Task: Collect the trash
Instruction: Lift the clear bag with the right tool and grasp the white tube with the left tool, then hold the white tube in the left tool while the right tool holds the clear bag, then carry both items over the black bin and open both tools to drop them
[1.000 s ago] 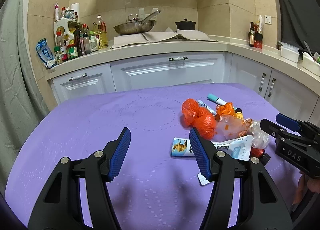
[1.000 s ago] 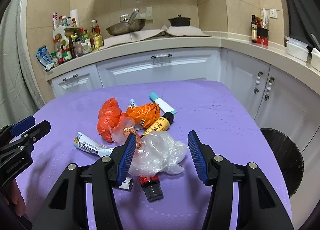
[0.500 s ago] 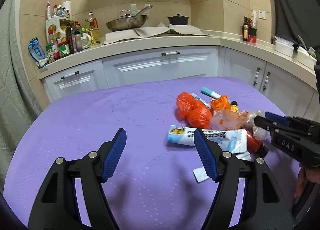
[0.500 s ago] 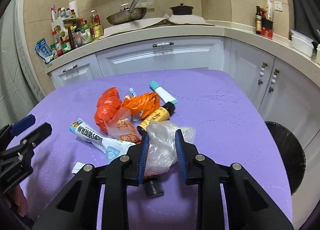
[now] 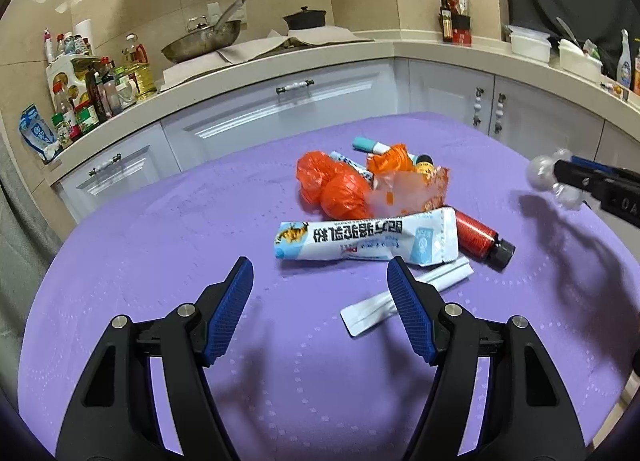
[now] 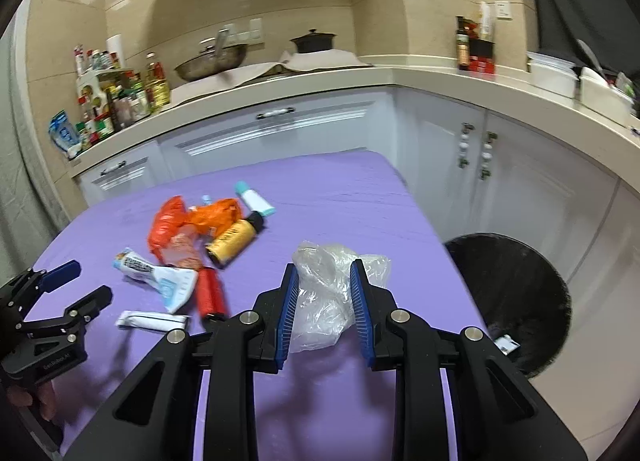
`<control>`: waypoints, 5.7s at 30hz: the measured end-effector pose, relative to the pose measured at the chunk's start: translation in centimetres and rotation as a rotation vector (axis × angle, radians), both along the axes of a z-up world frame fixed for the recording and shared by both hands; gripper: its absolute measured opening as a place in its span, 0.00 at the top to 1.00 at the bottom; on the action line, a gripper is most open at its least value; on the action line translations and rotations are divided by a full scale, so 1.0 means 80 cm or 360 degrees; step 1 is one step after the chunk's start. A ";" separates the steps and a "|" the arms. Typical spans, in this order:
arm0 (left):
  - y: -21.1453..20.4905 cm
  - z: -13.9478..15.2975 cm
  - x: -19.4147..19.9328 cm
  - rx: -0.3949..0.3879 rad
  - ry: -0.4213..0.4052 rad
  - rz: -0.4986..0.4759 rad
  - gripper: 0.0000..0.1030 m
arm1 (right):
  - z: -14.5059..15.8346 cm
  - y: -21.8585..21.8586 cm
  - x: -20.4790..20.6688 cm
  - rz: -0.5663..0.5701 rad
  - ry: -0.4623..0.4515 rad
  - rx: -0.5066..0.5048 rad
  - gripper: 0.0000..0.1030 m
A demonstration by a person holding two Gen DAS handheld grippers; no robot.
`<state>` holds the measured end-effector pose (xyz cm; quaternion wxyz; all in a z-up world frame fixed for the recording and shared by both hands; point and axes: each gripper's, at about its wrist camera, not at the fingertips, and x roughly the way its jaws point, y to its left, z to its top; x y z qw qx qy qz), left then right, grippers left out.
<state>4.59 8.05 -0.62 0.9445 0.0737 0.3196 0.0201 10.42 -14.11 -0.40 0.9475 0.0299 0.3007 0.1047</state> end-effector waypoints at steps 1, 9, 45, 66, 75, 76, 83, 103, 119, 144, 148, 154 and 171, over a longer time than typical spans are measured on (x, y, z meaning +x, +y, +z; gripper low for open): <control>-0.001 0.000 0.000 0.0008 0.0003 0.0001 0.34 | -0.001 -0.004 -0.001 -0.0013 0.0005 -0.0010 0.73; -0.007 -0.004 0.002 0.0047 0.0047 -0.0012 0.35 | -0.010 -0.031 0.000 -0.0080 0.0043 -0.0046 0.73; -0.033 -0.034 0.008 0.0015 0.0344 -0.0340 0.93 | -0.016 -0.041 -0.003 -0.0024 0.0088 -0.0036 0.73; -0.017 -0.017 -0.013 -0.0058 0.0253 -0.0237 0.98 | -0.012 -0.043 -0.010 -0.0027 0.0073 -0.0015 0.73; -0.026 -0.030 0.019 0.0042 0.0329 -0.0441 0.57 | -0.010 -0.047 -0.012 -0.0036 0.0079 -0.0009 0.73; -0.029 -0.031 0.022 0.0064 0.0327 -0.0464 0.57 | -0.010 -0.048 -0.012 -0.0036 0.0082 -0.0008 0.73; -0.035 -0.035 0.037 0.0050 0.0356 -0.0575 0.80 | -0.012 -0.052 -0.009 -0.0028 0.0094 0.0010 0.73; -0.038 -0.021 -0.012 -0.0123 0.0271 -0.0490 0.97 | -0.013 -0.058 -0.017 -0.0024 0.0069 0.0039 0.73; -0.061 0.027 -0.029 -0.0261 0.0014 -0.0234 0.97 | 0.013 -0.084 -0.054 -0.0100 -0.0089 0.0046 0.73; -0.260 0.061 0.066 -0.0277 -0.0136 -0.0463 0.97 | 0.015 -0.200 -0.022 -0.0407 -0.0222 -0.0027 0.73; -0.286 0.053 0.086 -0.0267 -0.0106 -0.0493 0.97 | 0.008 -0.215 -0.011 -0.0437 -0.0215 -0.0018 0.73; -0.323 0.039 0.120 -0.0241 -0.0058 -0.0537 0.96 | -0.004 -0.231 0.010 -0.0456 -0.0188 -0.0005 0.73; -0.371 -0.002 0.178 -0.0185 0.0091 -0.0604 0.64 | -0.043 -0.254 0.060 -0.0534 -0.0124 0.0032 0.53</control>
